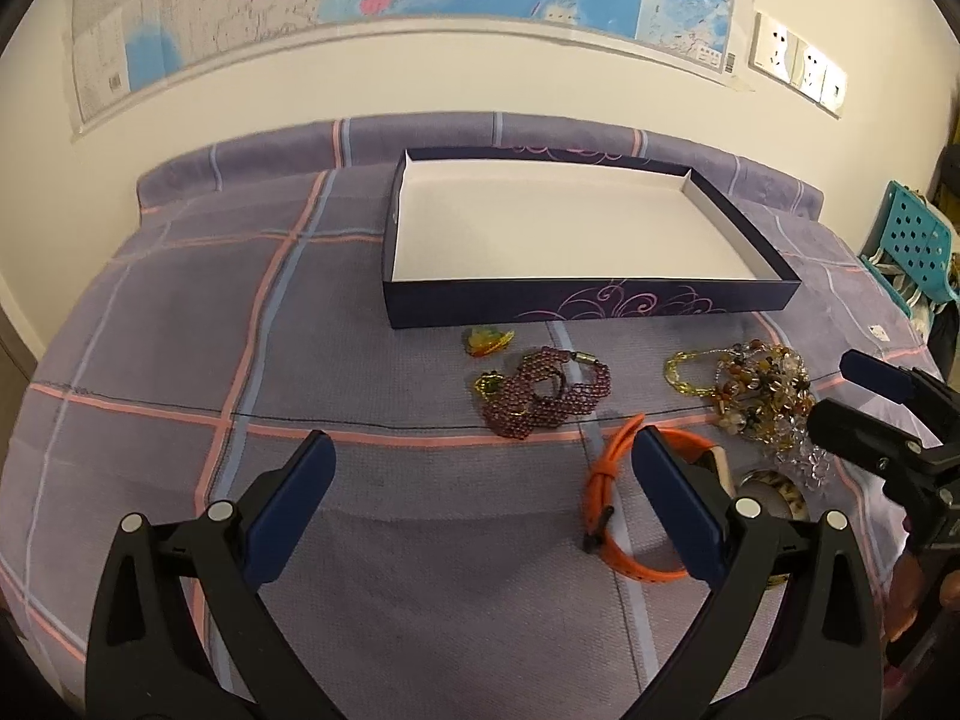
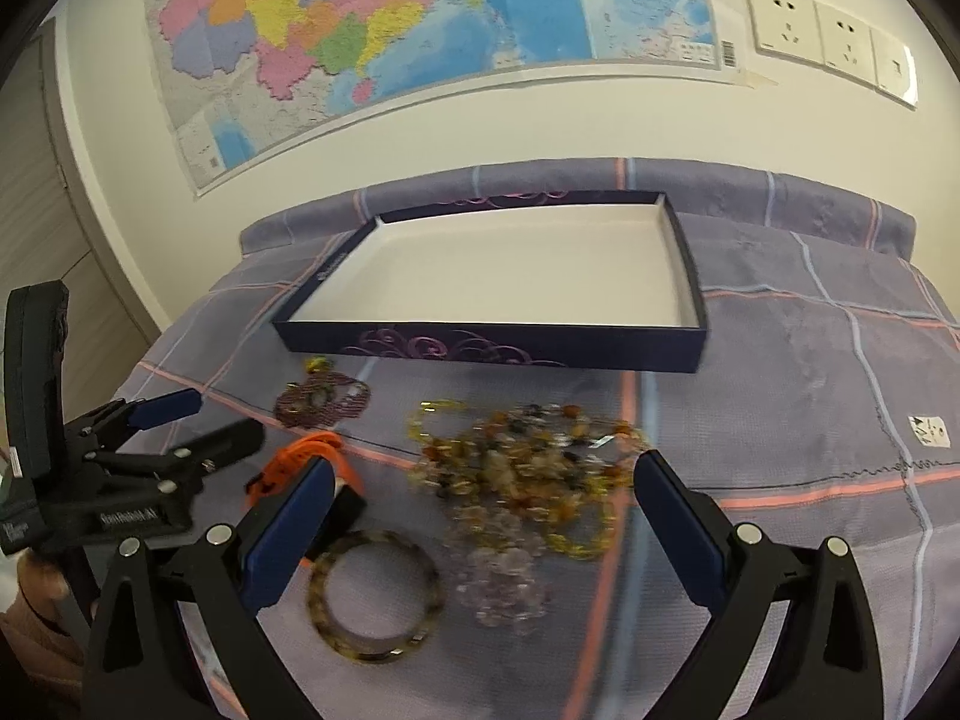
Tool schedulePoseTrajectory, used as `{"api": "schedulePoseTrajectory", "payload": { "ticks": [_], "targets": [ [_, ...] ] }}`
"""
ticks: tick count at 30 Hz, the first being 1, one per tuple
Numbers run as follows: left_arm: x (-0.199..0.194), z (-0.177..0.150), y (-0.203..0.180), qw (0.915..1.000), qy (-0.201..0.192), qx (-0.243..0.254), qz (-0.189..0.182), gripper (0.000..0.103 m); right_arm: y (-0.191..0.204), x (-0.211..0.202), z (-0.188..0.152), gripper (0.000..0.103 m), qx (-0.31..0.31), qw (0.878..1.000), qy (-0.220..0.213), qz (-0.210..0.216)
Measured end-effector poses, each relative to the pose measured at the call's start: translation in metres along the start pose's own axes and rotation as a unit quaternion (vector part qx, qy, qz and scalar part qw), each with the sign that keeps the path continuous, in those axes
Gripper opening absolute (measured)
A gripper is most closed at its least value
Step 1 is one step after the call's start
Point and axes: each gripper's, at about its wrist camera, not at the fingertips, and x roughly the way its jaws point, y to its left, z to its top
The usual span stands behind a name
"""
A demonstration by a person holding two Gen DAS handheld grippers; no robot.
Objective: Organize jewelry
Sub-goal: 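Grasp the multicolor flower-bead bracelet with the right tool while the left tool grasps the dark red beaded bracelet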
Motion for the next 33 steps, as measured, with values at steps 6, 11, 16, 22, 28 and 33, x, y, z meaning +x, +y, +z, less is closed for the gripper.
{"api": "schedulePoseTrajectory", "payload": {
  "ticks": [6,11,16,22,28,33],
  "targets": [
    [0.014,0.004,0.012,0.9998,0.019,-0.006,-0.006,0.09,-0.019,0.002,0.001,0.096,0.014,1.0,0.009,-0.002],
    [0.028,0.006,0.016,0.9993,0.036,-0.003,-0.006,0.079,-0.02,0.005,0.0,0.069,0.008,1.0,0.02,0.015],
    [0.032,0.01,0.015,0.9991,0.04,0.003,-0.01,0.073,-0.012,0.007,-0.003,0.042,-0.016,0.999,0.036,0.024],
    [0.034,0.013,0.015,0.999,0.042,0.009,-0.012,0.071,-0.005,0.009,-0.007,0.03,-0.039,0.998,0.045,0.028],
    [0.037,0.013,0.011,0.9988,0.043,0.017,-0.016,0.071,-0.001,0.022,-0.003,0.024,-0.053,0.997,0.054,0.022],
    [0.039,0.014,0.011,0.9986,0.046,0.019,-0.019,0.071,-0.003,0.027,-0.001,0.008,-0.059,0.996,0.063,0.025]
  ]
}}
